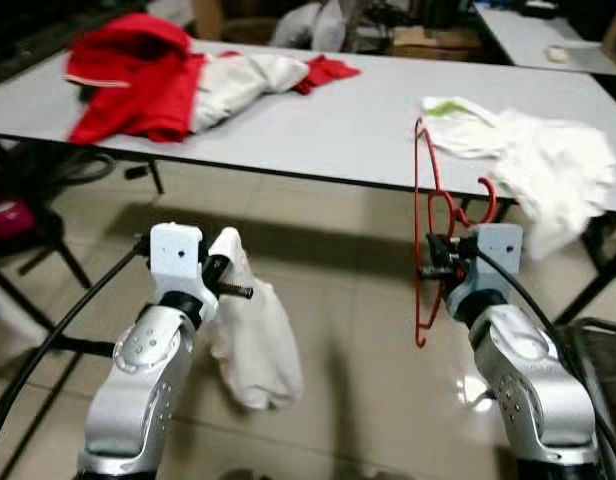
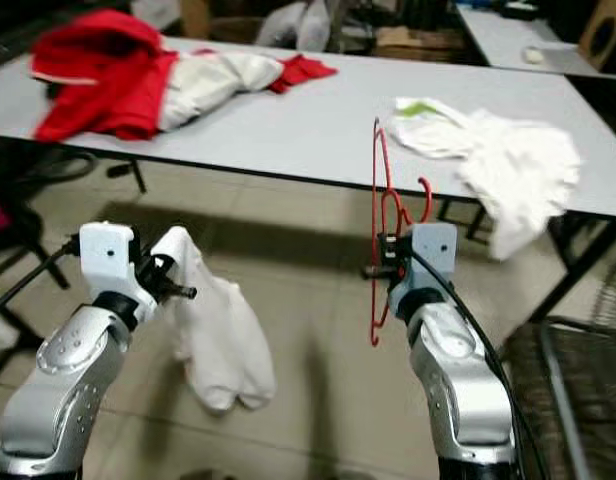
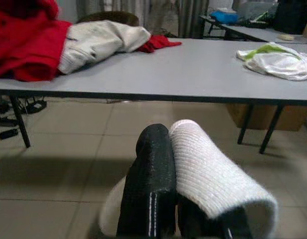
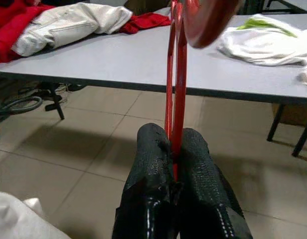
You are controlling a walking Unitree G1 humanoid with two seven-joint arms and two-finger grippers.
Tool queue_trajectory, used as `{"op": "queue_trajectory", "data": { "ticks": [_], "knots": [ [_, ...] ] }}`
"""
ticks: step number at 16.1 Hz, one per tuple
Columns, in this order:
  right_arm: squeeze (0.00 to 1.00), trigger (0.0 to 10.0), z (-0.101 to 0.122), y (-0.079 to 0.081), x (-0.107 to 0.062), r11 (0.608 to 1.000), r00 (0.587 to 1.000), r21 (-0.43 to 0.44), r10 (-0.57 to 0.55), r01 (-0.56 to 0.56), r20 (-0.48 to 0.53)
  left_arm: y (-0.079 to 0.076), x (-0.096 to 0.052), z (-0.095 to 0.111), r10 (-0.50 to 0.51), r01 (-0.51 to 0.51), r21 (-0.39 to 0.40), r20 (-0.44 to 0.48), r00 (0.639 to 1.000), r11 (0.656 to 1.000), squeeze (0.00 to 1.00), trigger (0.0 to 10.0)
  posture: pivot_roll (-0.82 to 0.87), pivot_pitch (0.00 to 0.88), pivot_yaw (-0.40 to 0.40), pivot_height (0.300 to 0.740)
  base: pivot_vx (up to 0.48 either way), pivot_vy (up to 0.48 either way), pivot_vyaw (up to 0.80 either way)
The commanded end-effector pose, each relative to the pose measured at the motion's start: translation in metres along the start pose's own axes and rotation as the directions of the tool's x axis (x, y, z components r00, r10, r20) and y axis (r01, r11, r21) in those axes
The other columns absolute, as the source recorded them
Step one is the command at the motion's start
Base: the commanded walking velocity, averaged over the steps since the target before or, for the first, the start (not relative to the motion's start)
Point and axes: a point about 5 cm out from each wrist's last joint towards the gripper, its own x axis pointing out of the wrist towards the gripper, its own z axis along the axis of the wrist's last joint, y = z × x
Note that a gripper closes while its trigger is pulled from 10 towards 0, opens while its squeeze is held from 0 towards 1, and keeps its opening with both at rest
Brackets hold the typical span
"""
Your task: Hang hanger
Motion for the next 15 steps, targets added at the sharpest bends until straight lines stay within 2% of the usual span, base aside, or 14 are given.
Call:
{"op": "queue_trajectory", "data": {
  "ticks": [1,2,5,8,13,15],
  "knots": [
    [0.0,10.0,0.0,0.003,0.001,1.0,1.0,0.013,0.016,-0.016,-0.005,0.003,0.001,0.004,0.007,-0.008,0.019,0.018,1.0,1.0,0.0,10.0,-0.09,0.017,0.012,0.74,0.0,0.442,0.0],
    [0.0,10.0,0.0,0.002,0.002,1.0,1.0,0.012,0.014,-0.014,-0.009,0.002,0.001,0.003,0.008,-0.008,0.012,0.012,1.0,1.0,0.0,10.0,-0.09,0.015,0.012,0.74,0.0,0.409,0.0],
    [0.0,10.0,0.001,0.0,0.005,1.0,1.0,0.024,0.002,-0.001,-0.009,0.0,0.002,0.006,0.002,-0.001,-0.003,0.039,0.999,1.0,0.0,10.0,-0.09,0.0,0.009,0.74,0.0,0.0,-0.7],
    [0.0,10.0,0.003,0.003,0.007,1.0,1.0,0.021,0.02,-0.02,0.002,0.003,0.003,0.006,0.01,-0.01,0.013,0.041,0.999,1.0,0.0,10.0,-0.09,0.0,0.009,0.74,0.0,0.0,0.0],
    [0.0,10.0,0.001,0.013,0.01,0.993,0.993,0.001,0.115,-0.115,-0.016,0.012,0.01,0.015,0.045,-0.044,-0.013,0.078,0.996,0.999,0.0,10.0,-0.09,0.0,0.013,0.74,0.322,0.0,0.0],
    [0.0,10.0,-0.002,0.014,0.009,0.993,0.992,0.025,0.119,-0.119,-0.038,0.012,0.012,0.015,0.043,-0.042,-0.014,0.08,0.996,0.999,0.0,10.0,-0.09,0.0,0.013,0.74,0.345,0.0,0.0]
  ]
}}
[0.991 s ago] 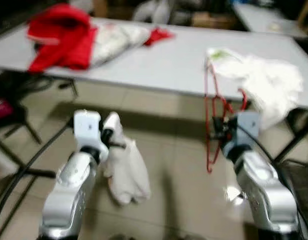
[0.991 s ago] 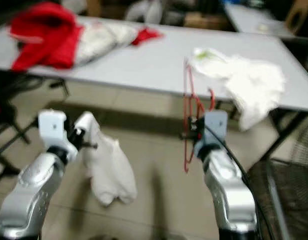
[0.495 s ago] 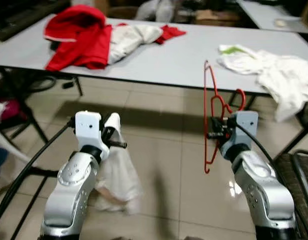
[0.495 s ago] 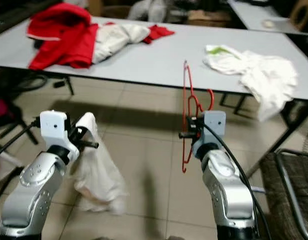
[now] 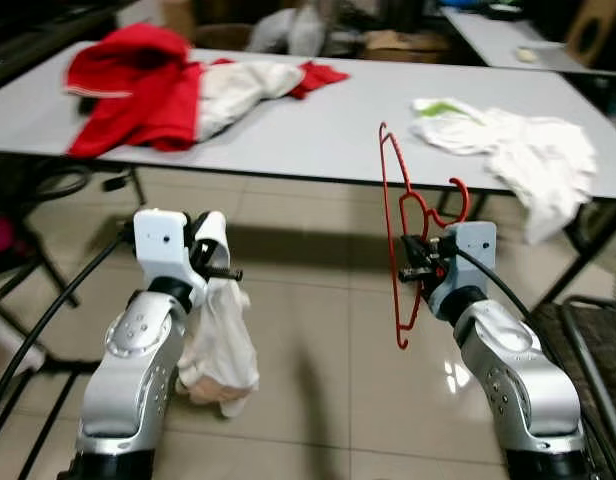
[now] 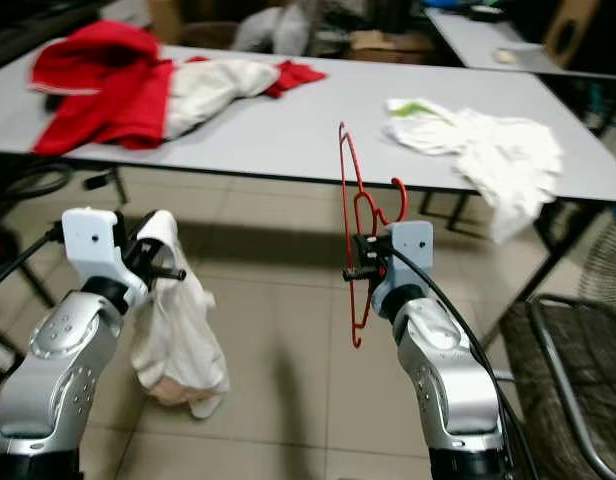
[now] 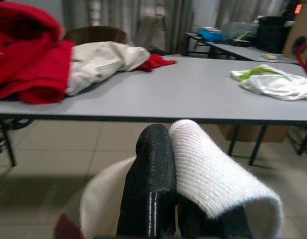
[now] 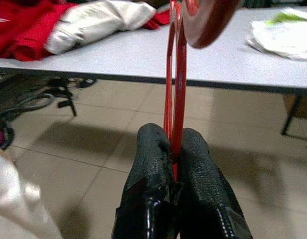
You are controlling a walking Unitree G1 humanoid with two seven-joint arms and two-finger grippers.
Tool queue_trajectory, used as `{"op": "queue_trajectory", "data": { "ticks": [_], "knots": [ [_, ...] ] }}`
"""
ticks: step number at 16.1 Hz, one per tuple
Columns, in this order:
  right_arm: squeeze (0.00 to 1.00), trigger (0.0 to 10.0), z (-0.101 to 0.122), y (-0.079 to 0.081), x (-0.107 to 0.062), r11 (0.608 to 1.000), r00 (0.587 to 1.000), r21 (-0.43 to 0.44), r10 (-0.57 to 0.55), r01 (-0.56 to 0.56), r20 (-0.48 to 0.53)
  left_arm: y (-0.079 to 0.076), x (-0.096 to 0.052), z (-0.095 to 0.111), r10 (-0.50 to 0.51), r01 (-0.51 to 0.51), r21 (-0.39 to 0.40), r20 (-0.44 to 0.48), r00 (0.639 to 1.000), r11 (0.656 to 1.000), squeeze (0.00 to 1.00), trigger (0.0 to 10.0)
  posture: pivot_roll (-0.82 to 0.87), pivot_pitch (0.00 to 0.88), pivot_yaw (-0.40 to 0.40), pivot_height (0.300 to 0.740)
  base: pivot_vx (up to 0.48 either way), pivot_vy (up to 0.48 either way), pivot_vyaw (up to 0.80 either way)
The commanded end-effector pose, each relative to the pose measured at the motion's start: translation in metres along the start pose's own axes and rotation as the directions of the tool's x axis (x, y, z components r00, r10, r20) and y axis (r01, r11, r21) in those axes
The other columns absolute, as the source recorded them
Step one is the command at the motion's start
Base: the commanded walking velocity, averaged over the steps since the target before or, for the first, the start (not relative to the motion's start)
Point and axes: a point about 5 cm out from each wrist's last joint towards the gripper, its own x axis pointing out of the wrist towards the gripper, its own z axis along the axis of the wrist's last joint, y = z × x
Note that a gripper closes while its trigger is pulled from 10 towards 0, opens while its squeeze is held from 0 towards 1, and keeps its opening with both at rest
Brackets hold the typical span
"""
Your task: Hang hanger
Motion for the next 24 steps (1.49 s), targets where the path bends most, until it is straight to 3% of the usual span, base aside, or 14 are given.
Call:
{"op": "queue_trajectory", "data": {
  "ticks": [1,14,18,24],
  "knots": [
    [0.0,10.0,0.002,-0.001,0.0,1.0,1.0,0.007,0.004,-0.004,0.0,-0.002,0.002,0.004,-0.009,0.009,-0.001,0.025,1.0,1.0,0.0,10.0,-0.09,0.0,0.014,0.74,0.345,0.0,0.0],
    [0.0,10.0,0.006,0.002,0.003,0.997,0.999,-0.057,0.045,-0.044,0.025,0.002,0.005,0.006,0.0,-0.001,0.003,0.035,0.999,1.0,0.0,10.0,-0.08,0.0,0.003,0.74,0.338,0.0,0.0],
    [0.0,10.0,0.01,0.003,0.007,0.997,0.998,-0.066,0.049,-0.045,0.05,0.005,0.013,0.017,-0.013,0.011,0.024,0.059,0.998,1.0,0.0,10.0,-0.06,0.0,0.017,0.74,0.329,0.0,0.0],
    [0.0,10.0,0.005,0.004,0.002,0.997,0.998,-0.057,0.046,-0.043,0.046,0.006,0.004,0.014,-0.007,0.006,0.032,0.045,0.999,0.999,0.0,10.0,-0.05,0.0,0.009,0.74,0.328,0.0,0.0]
  ]
}}
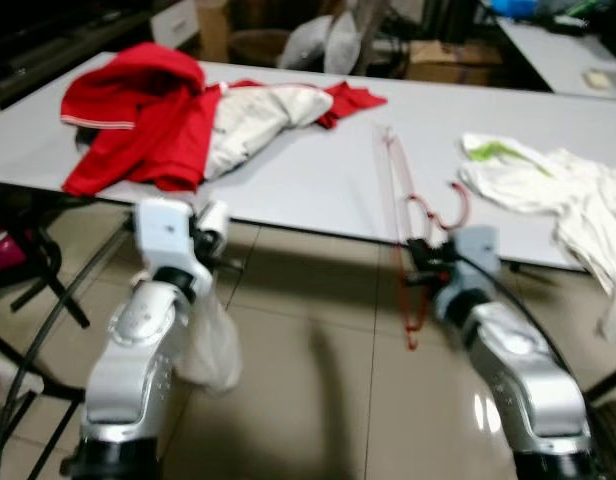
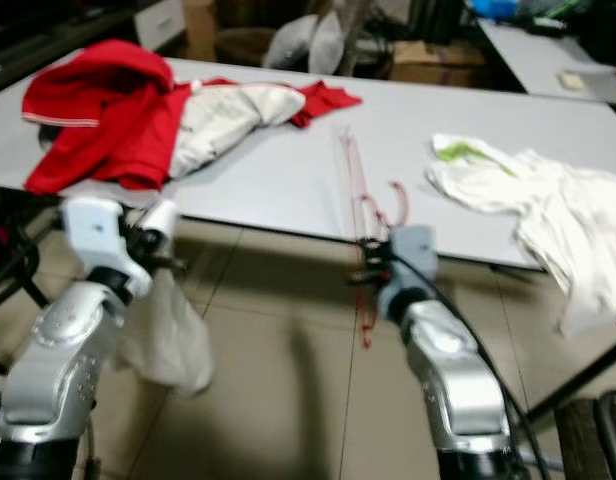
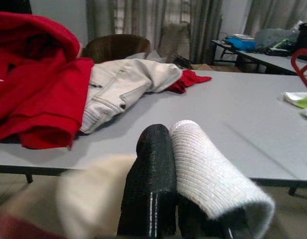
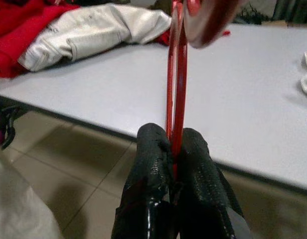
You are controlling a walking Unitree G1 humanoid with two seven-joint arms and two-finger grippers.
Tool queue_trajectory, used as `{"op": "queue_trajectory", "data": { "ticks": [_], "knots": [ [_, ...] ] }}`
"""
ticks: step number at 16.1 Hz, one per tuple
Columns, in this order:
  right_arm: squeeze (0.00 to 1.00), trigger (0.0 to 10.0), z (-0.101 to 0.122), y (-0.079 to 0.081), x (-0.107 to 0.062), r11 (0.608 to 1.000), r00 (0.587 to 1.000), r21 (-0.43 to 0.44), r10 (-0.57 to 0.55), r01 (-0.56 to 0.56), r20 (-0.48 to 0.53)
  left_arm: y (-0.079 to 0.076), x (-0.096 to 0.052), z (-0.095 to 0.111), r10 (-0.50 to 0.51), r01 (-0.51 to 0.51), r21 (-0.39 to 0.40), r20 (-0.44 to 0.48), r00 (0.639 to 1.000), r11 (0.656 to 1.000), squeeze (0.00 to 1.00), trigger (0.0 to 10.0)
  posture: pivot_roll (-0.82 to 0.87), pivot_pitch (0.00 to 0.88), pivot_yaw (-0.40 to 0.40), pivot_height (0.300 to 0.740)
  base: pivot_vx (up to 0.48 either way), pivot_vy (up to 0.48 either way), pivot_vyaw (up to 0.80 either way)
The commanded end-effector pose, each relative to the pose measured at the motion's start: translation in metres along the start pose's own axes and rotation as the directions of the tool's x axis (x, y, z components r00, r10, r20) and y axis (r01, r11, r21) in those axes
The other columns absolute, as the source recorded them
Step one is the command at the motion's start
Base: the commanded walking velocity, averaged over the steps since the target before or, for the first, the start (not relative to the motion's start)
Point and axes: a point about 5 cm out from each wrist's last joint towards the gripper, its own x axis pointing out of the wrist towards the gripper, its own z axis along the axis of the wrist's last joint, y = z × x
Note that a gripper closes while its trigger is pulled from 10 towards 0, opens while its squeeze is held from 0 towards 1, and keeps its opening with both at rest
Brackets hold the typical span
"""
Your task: Hang hanger
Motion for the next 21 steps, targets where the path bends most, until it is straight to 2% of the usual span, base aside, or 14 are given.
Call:
{"op": "queue_trajectory", "data": {
  "ticks": [1,8,12,15,18,19,21],
  "knots": [
    [0.0,10.0,0.008,0.008,0.004,1.0,0.999,-0.006,0.03,-0.03,0.033,0.007,-0.002,0.009,0.018,-0.019,0.02,0.03,0.999,1.0,0.0,10.0,-0.05,0.0,0.009,0.74,0.33,0.0,0.0],
    [0.0,10.0,0.012,0.008,0.0,0.993,0.993,-0.055,0.108,-0.105,0.044,0.008,0.002,0.017,0.001,-0.003,0.041,0.05,0.999,0.999,0.0,10.0,-0.07,0.0,0.033,0.74,0.329,0.0,0.0],
    [0.0,10.0,0.015,0.008,0.002,0.989,0.99,-0.068,0.134,-0.13,0.051,0.013,0.009,0.021,0.003,-0.005,0.043,0.067,0.998,0.999,0.0,10.0,-0.08,0.0,0.045,0.74,0.329,0.0,-0.8],
    [0.0,10.0,0.026,0.003,0.001,0.97,0.973,-0.125,0.218,-0.208,0.07,0.02,0.016,0.025,0.02,-0.023,0.056,0.065,0.998,0.998,0.0,10.0,-0.08,0.0,0.051,0.74,0.33,0.0,-0.27],
    [0.0,10.0,0.033,-0.005,0.002,0.942,0.959,-0.203,0.28,-0.266,0.04,0.028,0.024,0.032,0.021,-0.026,0.082,0.069,0.997,0.996,0.0,10.0,-0.08,0.0,0.061,0.74,0.33,0.0,0.0],
    [0.0,10.0,0.033,-0.006,0.002,0.944,0.959,-0.197,0.28,-0.267,0.042,0.028,0.025,0.036,0.016,-0.022,0.085,0.076,0.997,0.996,0.0,10.0,-0.07,0.0,0.059,0.74,0.326,0.0,0.0],
    [0.0,10.0,0.025,0.0,-0.001,0.956,0.961,-0.12,0.275,-0.268,0.041,0.027,0.022,0.037,0.005,-0.012,0.096,0.069,0.998,0.995,0.0,10.0,-0.05,0.0,0.052,0.74,0.326,0.0,0.0]
  ]
}}
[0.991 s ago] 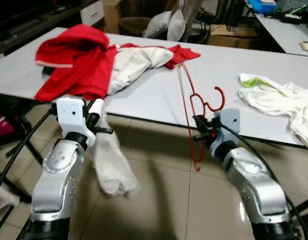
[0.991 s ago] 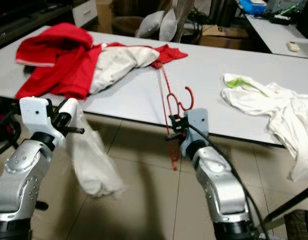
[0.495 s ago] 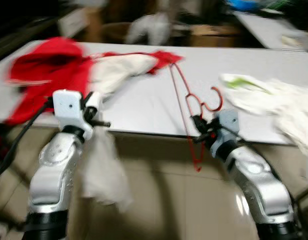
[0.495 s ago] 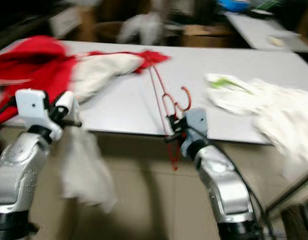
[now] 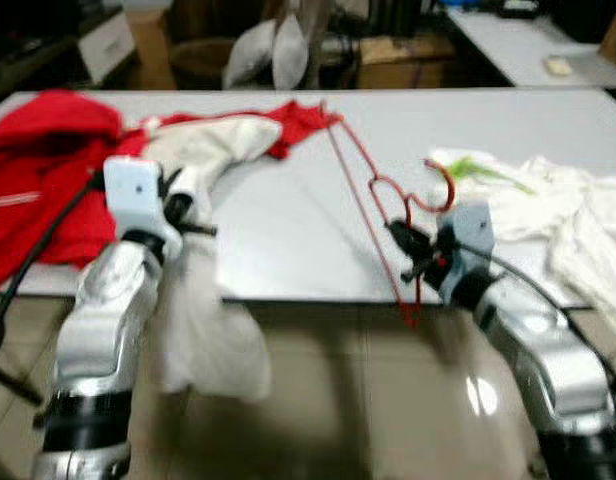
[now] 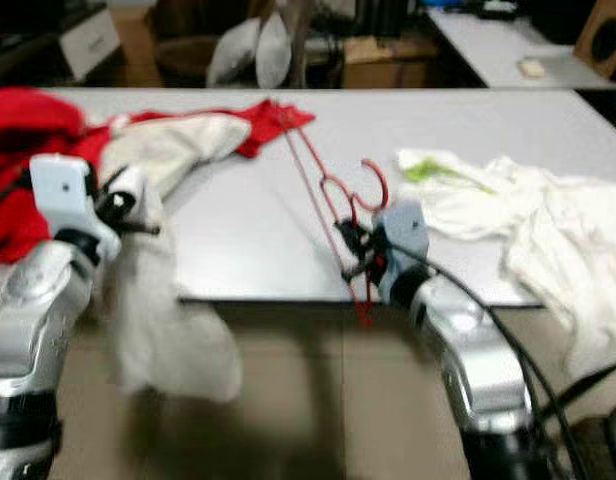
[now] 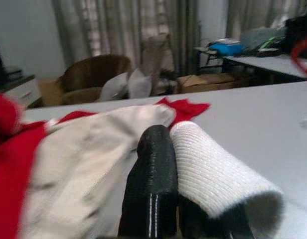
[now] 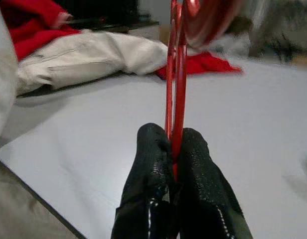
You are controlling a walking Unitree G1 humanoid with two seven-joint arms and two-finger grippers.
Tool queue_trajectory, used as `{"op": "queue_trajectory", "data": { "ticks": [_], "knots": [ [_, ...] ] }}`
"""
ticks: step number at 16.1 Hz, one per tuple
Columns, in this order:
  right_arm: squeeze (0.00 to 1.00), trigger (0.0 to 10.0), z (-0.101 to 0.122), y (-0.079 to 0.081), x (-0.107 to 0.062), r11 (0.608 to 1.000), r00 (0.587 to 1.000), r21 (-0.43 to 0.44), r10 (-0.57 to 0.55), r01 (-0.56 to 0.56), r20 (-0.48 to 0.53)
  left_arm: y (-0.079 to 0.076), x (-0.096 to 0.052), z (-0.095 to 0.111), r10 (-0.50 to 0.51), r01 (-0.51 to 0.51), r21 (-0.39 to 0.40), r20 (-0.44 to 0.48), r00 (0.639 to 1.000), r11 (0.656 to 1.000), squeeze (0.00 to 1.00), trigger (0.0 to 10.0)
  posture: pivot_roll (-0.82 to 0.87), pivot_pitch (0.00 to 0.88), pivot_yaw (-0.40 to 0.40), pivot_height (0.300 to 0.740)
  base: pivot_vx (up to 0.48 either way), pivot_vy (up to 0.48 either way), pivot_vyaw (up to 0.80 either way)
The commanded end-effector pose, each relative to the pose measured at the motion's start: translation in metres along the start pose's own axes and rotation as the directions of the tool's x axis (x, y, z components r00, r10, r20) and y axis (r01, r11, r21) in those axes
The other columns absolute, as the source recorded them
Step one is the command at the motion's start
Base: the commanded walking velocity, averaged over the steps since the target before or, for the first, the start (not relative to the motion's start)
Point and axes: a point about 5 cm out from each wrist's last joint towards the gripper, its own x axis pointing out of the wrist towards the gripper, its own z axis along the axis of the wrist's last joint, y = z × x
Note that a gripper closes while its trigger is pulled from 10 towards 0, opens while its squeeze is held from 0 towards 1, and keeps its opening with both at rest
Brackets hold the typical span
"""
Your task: Hang hanger
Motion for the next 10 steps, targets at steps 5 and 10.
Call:
{"op": "queue_trajectory", "data": {
  "ticks": [5,10],
  "knots": [
    [0.0,10.0,-0.004,0.018,0.0,0.998,0.999,0.051,0.043,-0.042,-0.01,0.007,-0.002,0.008,0.003,-0.004,0.016,0.013,1.0,1.0,0.0,10.0,-0.06,0.022,0.037,0.74,0.327,0.0,0.0],
    [0.0,10.0,0.005,0.007,-0.013,0.986,0.987,-0.05,0.159,-0.16,-0.027,0.012,0.007,0.013,0.006,-0.006,0.024,0.027,1.0,1.0,0.0,10.0,-0.08,0.0,0.034,0.74,0.332,0.0,0.0]
  ]
}}
